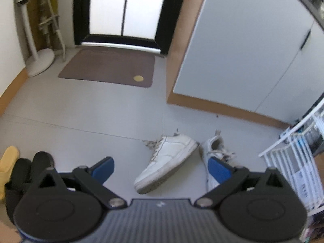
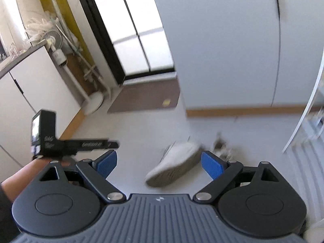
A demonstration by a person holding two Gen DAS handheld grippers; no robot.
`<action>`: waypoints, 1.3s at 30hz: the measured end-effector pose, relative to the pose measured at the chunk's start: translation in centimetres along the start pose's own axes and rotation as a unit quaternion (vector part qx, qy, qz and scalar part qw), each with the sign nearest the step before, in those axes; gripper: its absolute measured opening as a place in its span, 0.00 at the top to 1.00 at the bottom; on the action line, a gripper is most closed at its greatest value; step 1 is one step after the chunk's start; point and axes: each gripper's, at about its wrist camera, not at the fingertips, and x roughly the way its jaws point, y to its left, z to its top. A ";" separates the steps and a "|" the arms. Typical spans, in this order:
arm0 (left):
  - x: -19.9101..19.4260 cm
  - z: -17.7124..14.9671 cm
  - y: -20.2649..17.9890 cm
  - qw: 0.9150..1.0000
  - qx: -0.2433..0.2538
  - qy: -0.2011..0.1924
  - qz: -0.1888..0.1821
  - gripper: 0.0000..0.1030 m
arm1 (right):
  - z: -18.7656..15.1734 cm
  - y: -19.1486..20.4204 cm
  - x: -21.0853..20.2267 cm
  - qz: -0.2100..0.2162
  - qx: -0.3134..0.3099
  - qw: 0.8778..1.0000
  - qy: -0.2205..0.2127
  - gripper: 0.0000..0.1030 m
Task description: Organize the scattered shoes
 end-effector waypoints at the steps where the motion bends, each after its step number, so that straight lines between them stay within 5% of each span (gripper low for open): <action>1: -0.9 0.2 0.1 1.000 0.003 0.003 -0.006 0.02 | 0.4 0.4 -0.9 0.002 0.006 1.000 -0.002 0.09; 6: -3.7 0.0 1.3 1.000 -0.001 0.008 -0.010 0.02 | 0.5 2.3 -3.4 0.012 0.025 1.000 -0.012 0.09; 11: -6.2 0.6 2.1 1.000 -0.010 0.003 -0.004 0.02 | 1.7 2.4 -3.1 0.023 0.114 0.993 0.026 0.09; 15: -7.1 1.2 2.2 1.000 -0.011 0.002 0.004 0.02 | 2.1 3.4 -3.2 0.018 0.109 0.994 0.021 0.09; 30: -4.0 0.8 0.8 0.998 -0.007 0.028 0.052 0.02 | -4.2 -0.9 2.2 -0.014 0.185 0.981 0.059 0.09; 39: -4.8 1.6 -1.3 0.998 0.022 0.020 0.050 0.02 | -4.5 -3.0 1.6 -0.017 0.144 0.987 0.074 0.09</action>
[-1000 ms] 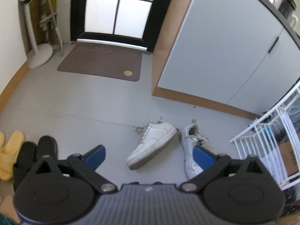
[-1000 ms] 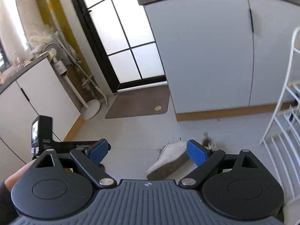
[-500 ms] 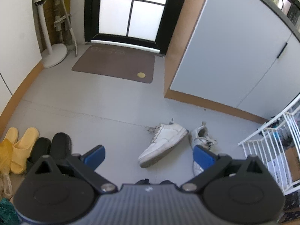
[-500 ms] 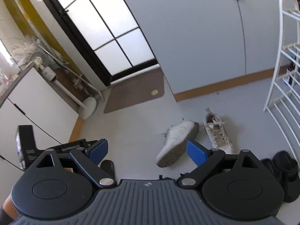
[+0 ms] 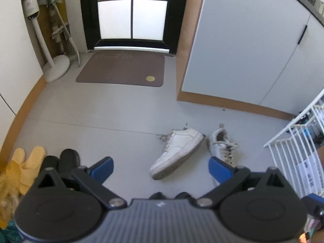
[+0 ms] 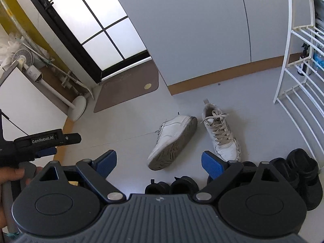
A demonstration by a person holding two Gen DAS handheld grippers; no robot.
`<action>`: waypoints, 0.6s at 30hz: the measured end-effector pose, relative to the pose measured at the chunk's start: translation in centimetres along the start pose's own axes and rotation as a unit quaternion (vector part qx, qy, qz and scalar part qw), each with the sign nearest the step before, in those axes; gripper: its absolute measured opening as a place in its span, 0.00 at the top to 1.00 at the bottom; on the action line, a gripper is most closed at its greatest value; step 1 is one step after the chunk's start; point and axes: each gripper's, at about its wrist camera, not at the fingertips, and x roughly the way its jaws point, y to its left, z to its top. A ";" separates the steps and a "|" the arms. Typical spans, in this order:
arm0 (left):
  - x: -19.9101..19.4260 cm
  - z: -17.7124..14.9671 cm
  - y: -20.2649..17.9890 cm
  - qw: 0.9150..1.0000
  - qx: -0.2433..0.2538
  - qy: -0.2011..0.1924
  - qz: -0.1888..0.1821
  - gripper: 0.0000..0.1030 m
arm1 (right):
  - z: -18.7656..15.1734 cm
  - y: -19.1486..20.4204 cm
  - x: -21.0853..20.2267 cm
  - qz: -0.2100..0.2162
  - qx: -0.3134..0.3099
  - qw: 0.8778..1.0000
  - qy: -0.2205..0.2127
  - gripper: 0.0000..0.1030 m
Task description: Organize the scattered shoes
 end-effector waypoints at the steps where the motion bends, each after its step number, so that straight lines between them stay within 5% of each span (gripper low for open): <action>1: -0.2 -0.1 -0.1 1.000 0.002 -0.001 0.000 0.02 | 0.2 -0.2 -0.3 0.002 -0.001 1.000 0.001 0.09; 18: -3.7 -1.6 1.9 1.000 0.013 -0.025 0.001 0.02 | -0.5 -1.3 -6.4 -0.023 -0.027 0.999 -0.033 0.09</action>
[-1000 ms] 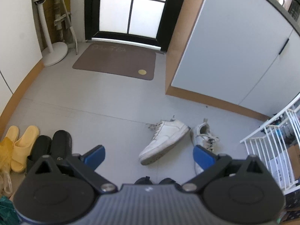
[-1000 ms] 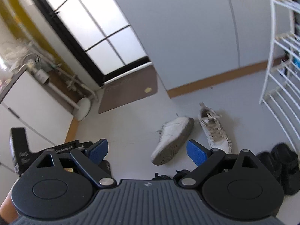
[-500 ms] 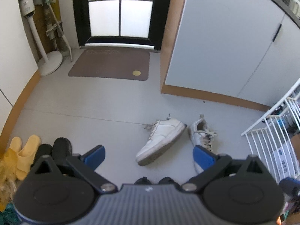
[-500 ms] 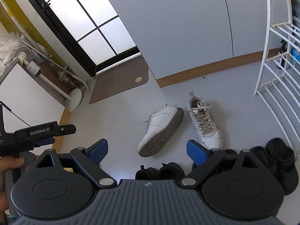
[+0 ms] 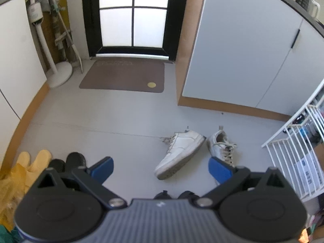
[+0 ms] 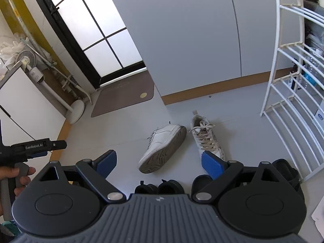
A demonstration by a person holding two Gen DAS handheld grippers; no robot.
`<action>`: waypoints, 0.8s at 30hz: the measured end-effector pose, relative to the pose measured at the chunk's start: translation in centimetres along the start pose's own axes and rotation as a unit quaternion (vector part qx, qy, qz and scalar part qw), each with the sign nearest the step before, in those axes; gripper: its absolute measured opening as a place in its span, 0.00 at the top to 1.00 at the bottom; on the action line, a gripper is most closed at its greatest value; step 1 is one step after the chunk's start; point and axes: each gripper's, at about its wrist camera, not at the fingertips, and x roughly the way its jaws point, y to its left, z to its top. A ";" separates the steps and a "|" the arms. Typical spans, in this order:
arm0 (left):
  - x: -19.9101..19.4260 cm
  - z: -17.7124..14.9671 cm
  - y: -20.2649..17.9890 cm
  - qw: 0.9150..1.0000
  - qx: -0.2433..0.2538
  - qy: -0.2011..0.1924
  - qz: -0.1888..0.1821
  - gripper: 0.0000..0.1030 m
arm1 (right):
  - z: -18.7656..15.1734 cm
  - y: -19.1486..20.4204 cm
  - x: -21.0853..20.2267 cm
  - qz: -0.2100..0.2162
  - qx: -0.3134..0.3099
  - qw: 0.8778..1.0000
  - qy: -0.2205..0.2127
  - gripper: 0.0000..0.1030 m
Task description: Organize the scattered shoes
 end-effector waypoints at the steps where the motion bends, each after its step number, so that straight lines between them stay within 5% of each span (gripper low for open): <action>1: -0.2 0.0 0.1 1.000 0.000 0.000 -0.005 0.02 | 0.0 0.0 -0.2 -0.002 0.000 1.000 -0.001 0.09; 13: -3.1 0.9 1.4 0.999 -0.026 -0.009 -0.019 0.02 | 2.7 0.5 -6.3 -0.010 -0.015 0.999 -0.039 0.09; 24: -1.6 0.5 2.6 1.000 -0.021 0.008 0.001 0.02 | 2.6 2.6 -3.1 0.014 -0.027 0.999 -0.017 0.09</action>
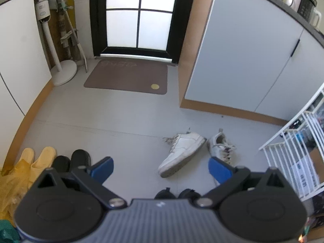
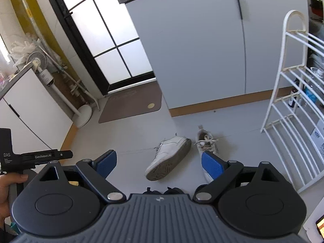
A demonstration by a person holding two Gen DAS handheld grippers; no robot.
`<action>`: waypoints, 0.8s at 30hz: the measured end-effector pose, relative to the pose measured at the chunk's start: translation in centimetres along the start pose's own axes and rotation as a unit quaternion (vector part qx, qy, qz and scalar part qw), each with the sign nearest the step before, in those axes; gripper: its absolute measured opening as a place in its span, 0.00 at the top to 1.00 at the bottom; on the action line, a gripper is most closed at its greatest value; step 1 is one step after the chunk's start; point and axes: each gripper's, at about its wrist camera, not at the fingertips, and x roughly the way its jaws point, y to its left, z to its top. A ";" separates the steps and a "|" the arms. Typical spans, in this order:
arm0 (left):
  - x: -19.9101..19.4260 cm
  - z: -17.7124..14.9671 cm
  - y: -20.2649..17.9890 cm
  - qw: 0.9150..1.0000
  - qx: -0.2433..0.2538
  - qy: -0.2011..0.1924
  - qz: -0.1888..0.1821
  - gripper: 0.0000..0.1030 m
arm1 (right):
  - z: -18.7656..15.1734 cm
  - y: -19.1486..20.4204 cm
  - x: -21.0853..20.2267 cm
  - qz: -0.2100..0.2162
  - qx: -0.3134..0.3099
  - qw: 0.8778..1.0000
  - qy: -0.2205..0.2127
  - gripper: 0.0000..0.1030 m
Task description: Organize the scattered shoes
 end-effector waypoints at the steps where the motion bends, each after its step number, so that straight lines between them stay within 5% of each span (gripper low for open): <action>1: 0.4 0.0 0.2 1.000 -0.004 0.002 0.001 0.02 | -0.1 -0.1 0.6 0.001 0.004 1.000 0.003 0.09; 11: 4.6 -0.1 -0.4 1.000 -0.005 0.029 0.003 0.02 | -0.7 -2.3 7.1 -0.007 0.030 0.998 0.046 0.09; 24: 11.3 4.3 -0.2 0.997 -0.029 0.069 0.001 0.02 | -1.1 -2.2 17.8 -0.020 0.027 0.994 0.107 0.09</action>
